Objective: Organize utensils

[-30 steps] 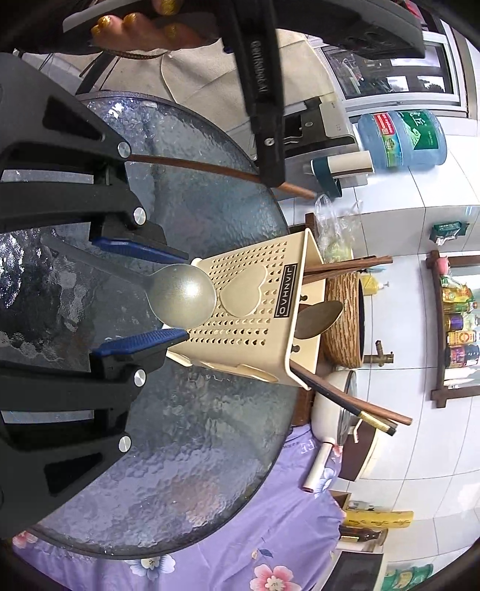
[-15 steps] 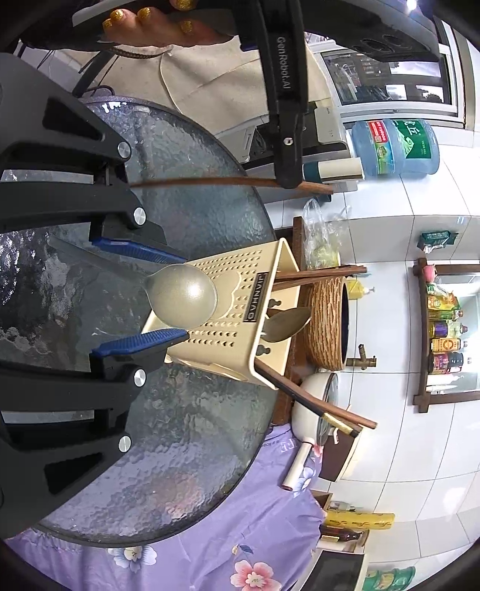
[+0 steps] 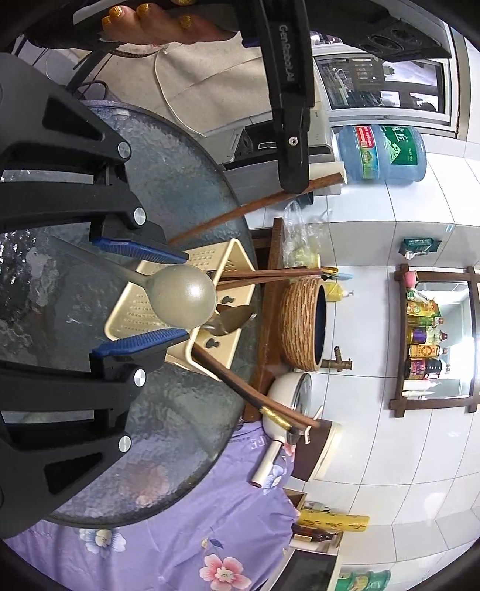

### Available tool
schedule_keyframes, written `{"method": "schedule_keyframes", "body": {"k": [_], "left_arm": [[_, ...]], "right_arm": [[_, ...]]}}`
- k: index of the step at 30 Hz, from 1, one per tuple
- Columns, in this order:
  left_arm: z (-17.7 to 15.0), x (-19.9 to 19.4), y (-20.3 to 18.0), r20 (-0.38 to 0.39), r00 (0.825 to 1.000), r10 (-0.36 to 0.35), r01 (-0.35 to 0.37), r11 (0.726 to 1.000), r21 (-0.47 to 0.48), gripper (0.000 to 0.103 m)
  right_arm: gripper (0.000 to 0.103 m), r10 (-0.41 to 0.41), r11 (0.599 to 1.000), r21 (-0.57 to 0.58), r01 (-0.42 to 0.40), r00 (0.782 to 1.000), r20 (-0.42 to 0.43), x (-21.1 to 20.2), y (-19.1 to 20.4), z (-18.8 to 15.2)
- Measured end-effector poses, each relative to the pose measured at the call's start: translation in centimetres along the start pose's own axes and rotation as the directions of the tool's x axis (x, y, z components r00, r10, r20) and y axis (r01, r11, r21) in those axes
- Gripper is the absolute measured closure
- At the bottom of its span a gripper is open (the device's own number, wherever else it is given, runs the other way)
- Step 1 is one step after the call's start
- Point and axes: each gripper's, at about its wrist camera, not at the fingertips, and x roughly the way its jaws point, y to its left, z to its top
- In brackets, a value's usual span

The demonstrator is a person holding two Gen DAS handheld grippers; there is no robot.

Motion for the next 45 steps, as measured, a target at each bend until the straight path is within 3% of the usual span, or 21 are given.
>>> {"method": "schedule_keyframes", "body": {"k": [10, 15, 18, 20, 21, 22, 27, 30, 33, 36, 45], "left_arm": [[5.3, -2.8, -1.7, 0.111, 0.994, -0.003, -0.003, 0.998, 0.061, 0.103], [6.0, -2.2, -1.4, 0.115, 0.993, 0.016, -0.022, 0.998, 0.053, 0.103], [4.6, -0.5, -0.5, 0.06, 0.997, 0.039, -0.042, 0.998, 0.048, 0.101], [2.8, 1.3, 0.6, -0.002, 0.999, 0.044, -0.044, 0.999, 0.028, 0.082], [1.5, 2.5, 1.1, -0.052, 0.997, 0.052, -0.051, 0.998, 0.027, 0.06], [0.5, 3.4, 1.6, -0.082, 0.995, 0.055, -0.053, 0.998, 0.023, 0.055], [-4.6, 6.7, 2.6, -0.273, 0.961, 0.052, -0.032, 0.997, 0.076, 0.054], [-7.9, 8.0, 2.2, -0.366, 0.927, 0.081, -0.021, 0.986, 0.165, 0.054], [-10.3, 9.2, 2.0, -0.434, 0.898, 0.078, 0.006, 0.982, 0.188, 0.054], [-12.2, 10.4, 1.5, -0.469, 0.879, 0.088, 0.016, 0.977, 0.214, 0.062], [-14.8, 13.4, 0.8, -0.545, 0.832, 0.105, 0.042, 0.967, 0.251, 0.069]], "right_arm": [[0.066, -0.001, 1.0, 0.023, 0.0, 0.998, 0.056, -0.9, -1.8, 5.7], [0.066, -0.016, 0.999, 0.049, 0.014, 0.999, 0.045, -0.1, -2.6, 6.4], [0.066, -0.026, 0.998, 0.063, 0.024, 0.999, 0.03, 0.6, -2.8, 5.3], [0.066, -0.029, 0.997, 0.07, 0.027, 0.999, 0.018, 1.0, -2.9, 4.2], [0.066, -0.03, 0.997, 0.074, 0.029, 1.0, 0.004, 1.4, -2.8, 3.2], [0.066, -0.032, 0.997, 0.072, 0.032, 0.999, -0.009, 1.7, -2.8, 2.4], [0.066, -0.045, 0.994, 0.102, 0.048, 0.998, -0.034, 1.8, -3.3, -0.7], [0.066, -0.071, 0.987, 0.138, 0.078, 0.996, -0.056, 1.8, -4.2, -2.1], [0.066, -0.071, 0.982, 0.172, 0.082, 0.995, -0.07, 1.9, -5.0, -3.2], [0.066, -0.091, 0.982, 0.159, 0.102, 0.993, -0.076, 1.8, -4.8, -3.8], [0.066, -0.108, 0.984, 0.139, 0.116, 0.992, -0.063, 0.6, -4.1, -4.3]]}}
